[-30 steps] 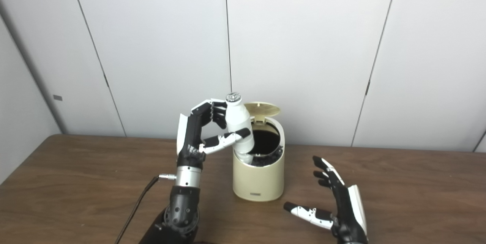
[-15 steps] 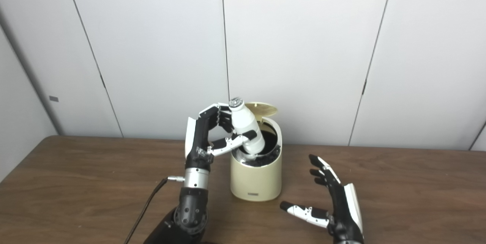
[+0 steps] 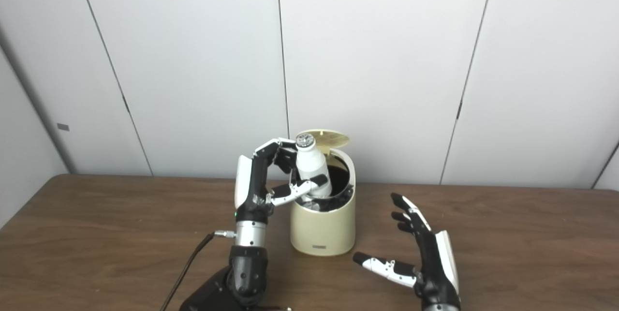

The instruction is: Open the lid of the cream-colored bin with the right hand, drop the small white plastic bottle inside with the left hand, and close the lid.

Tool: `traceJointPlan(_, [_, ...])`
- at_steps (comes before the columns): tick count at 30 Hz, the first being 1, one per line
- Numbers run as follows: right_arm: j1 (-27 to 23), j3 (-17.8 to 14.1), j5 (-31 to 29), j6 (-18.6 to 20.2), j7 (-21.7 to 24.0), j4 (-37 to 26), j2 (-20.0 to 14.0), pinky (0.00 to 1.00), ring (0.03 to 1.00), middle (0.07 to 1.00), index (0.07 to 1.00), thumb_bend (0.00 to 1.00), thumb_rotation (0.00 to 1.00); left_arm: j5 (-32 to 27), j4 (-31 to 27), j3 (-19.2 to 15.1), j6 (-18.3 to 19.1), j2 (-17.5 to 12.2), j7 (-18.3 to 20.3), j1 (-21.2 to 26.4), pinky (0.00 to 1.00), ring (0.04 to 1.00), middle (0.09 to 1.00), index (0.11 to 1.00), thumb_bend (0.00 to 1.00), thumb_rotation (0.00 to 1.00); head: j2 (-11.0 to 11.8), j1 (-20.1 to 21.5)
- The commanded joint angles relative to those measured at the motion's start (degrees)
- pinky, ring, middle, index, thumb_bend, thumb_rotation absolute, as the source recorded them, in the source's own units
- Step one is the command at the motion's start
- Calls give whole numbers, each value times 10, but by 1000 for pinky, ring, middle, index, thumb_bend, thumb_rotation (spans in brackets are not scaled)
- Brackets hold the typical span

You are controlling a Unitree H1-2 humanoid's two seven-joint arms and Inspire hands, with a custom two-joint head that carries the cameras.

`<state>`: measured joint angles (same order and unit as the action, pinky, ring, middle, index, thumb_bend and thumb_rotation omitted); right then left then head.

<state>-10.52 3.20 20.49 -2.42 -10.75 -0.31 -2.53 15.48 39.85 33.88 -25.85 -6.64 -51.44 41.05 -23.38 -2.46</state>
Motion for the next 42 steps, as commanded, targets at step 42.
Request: traceJointPlan(42, [-25,-1,-9,-37,2,14,-21,731,772,850,833,819,150,-85,-196,-126,-11,-40,155,-83,491,570,651,702,634,115,9,-37])
